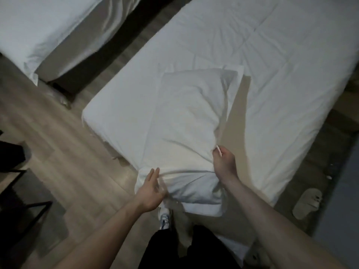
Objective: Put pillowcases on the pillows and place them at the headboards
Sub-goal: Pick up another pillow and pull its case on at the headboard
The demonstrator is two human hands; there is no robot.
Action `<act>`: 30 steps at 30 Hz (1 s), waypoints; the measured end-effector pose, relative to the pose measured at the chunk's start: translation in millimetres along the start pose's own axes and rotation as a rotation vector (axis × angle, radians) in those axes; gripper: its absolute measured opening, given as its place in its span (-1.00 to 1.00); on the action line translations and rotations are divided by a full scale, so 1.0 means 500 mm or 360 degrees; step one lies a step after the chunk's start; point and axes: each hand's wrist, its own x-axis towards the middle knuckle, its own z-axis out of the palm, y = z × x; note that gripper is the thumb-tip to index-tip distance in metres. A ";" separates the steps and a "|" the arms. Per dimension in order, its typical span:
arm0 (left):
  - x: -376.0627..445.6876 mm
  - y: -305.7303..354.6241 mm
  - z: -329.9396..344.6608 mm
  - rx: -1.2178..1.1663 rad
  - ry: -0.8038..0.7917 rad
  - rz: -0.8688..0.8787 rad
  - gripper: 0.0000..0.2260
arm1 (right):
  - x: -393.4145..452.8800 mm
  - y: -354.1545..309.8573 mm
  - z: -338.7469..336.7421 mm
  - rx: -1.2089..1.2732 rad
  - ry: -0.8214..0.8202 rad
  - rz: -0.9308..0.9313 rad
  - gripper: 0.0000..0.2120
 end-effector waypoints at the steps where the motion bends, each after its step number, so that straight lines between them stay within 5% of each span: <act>1: -0.023 0.016 -0.006 -0.0056 0.0017 0.0065 -0.14 | -0.008 -0.038 -0.007 0.0037 -0.0006 -0.0094 -0.60; 8: -0.148 0.114 0.004 0.0097 -0.0167 0.0480 -0.15 | -0.053 -0.260 -0.057 0.0016 -0.0232 -0.0462 -0.68; 11: -0.191 0.142 0.002 0.0136 -0.0265 0.0613 -0.39 | -0.110 -0.316 -0.090 -0.0023 -0.0431 -0.0573 -0.71; 16: -0.221 0.158 -0.102 -0.0200 0.0275 0.0835 -0.76 | -0.217 -0.359 -0.178 0.0006 -0.0534 -0.0719 -0.89; 23: -0.252 0.238 -0.258 -0.0274 0.0927 0.1183 -0.48 | -0.366 -0.410 -0.262 -0.0098 -0.0480 -0.0976 -0.89; 27: -0.253 0.251 -0.279 0.0268 0.0967 0.1117 -0.35 | -0.420 -0.421 -0.301 -0.0046 -0.0422 -0.1110 -0.82; 30: -0.234 0.221 -0.265 0.0590 0.0856 0.0938 -0.46 | -0.434 -0.412 -0.338 0.0032 -0.0404 -0.1129 -0.75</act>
